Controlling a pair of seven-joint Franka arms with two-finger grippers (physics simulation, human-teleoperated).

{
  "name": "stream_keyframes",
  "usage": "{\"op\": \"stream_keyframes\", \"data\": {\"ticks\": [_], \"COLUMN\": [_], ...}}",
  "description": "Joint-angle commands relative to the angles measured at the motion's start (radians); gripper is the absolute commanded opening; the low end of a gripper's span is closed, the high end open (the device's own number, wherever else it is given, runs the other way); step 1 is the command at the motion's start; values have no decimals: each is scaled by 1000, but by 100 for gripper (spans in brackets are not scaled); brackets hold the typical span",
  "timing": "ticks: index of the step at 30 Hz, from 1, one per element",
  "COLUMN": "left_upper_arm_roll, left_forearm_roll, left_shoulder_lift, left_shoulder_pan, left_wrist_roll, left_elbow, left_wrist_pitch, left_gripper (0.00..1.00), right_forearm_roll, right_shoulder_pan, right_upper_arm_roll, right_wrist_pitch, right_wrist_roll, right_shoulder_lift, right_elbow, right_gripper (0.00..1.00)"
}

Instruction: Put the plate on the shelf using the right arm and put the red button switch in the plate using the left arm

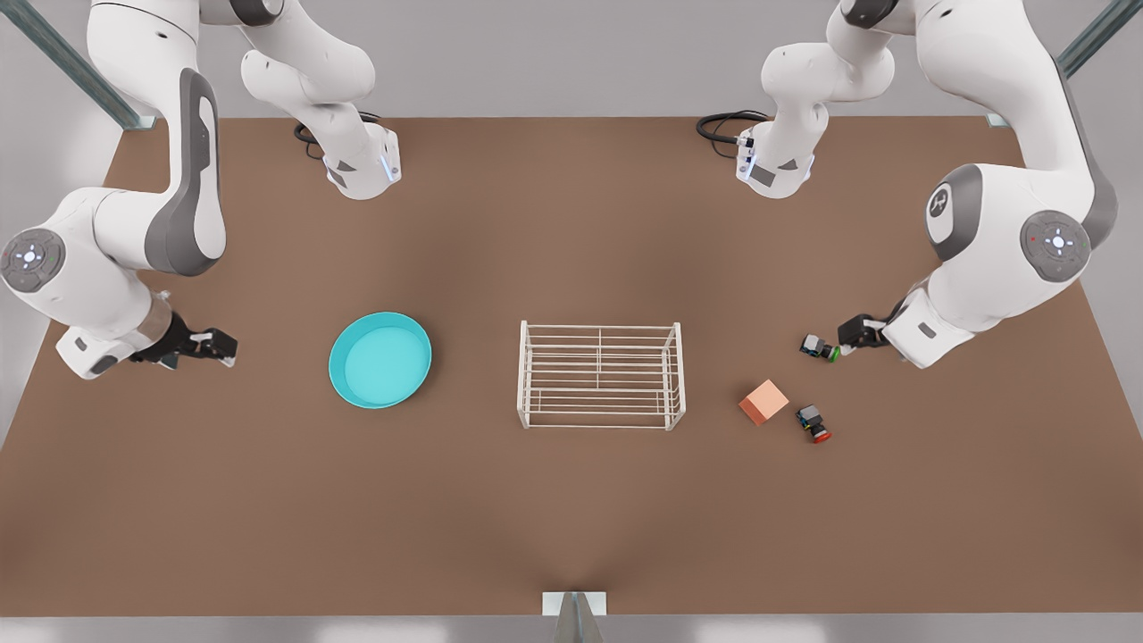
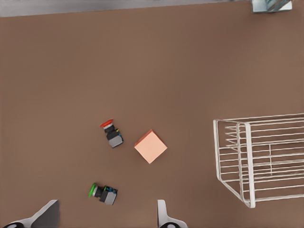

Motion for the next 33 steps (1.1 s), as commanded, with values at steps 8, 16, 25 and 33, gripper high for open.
{"op": "stream_keyframes", "data": {"ticks": [8, 16, 25, 33], "left_upper_arm_roll": [-1, -1, -1, -1], "left_forearm_roll": [11, 34, 35, 35], "left_shoulder_lift": [-2, -1, -1, -1], "left_shoulder_pan": [-3, -3, -3, -3], "left_wrist_roll": [8, -19, -21, -21], "left_elbow": [-28, -40, -43, -50], "left_wrist_pitch": [20, 0, 0, -2], "left_gripper": [100, 100, 100, 100], "right_forearm_roll": [8, 127, 219, 267], "right_shoulder_pan": [61, 48, 45, 43], "right_upper_arm_roll": [7, -2, 1, 13], "right_wrist_pitch": [-156, 152, 347, 339], "right_wrist_roll": [-112, -46, -32, -81], "right_shoulder_lift": [102, 106, 206, 312], "right_elbow": [-6, -240, -286, -288], "right_gripper": [100, 100, 100, 100]}}
